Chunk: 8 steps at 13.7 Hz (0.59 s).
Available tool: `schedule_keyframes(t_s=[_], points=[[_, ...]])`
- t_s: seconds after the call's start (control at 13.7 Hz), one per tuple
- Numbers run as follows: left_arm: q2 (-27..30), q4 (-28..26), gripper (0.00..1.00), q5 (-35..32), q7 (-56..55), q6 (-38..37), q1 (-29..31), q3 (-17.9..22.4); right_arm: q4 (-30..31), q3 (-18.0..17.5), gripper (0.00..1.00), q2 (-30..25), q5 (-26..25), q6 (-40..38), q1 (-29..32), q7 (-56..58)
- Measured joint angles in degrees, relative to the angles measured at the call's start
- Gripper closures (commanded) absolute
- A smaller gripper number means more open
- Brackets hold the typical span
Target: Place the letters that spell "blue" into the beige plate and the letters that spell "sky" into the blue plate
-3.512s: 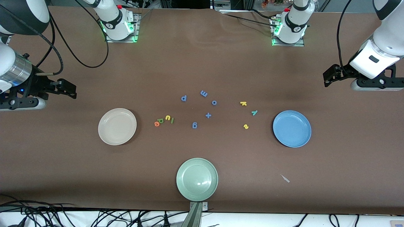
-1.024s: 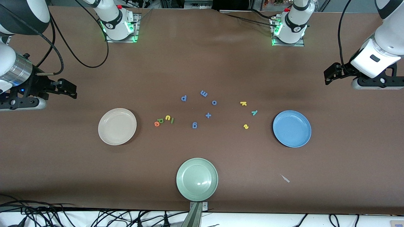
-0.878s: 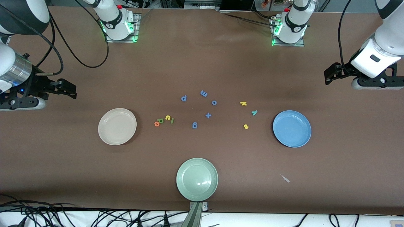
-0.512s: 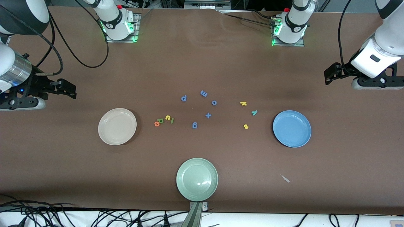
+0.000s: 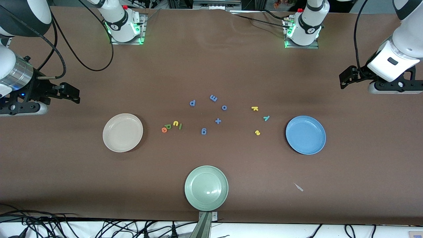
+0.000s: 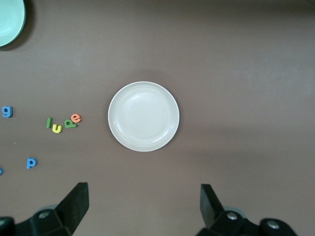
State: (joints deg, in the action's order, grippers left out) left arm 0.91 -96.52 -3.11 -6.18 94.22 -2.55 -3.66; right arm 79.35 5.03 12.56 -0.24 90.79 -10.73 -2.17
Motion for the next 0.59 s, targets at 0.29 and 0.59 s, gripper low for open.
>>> schedule_keyframes(t_s=[0.29, 0.59], points=[[0.0, 0.0, 0.0, 0.0, 0.0, 0.0, 0.02, 0.02, 0.0, 0.03, 0.0, 0.0, 0.0, 0.34, 0.06, 0.0], [0.0, 0.0, 0.0, 0.0, 0.0, 0.0, 0.02, 0.03, 0.0, 0.05, 0.0, 0.04, -0.02, 0.55, 0.09, 0.0]])
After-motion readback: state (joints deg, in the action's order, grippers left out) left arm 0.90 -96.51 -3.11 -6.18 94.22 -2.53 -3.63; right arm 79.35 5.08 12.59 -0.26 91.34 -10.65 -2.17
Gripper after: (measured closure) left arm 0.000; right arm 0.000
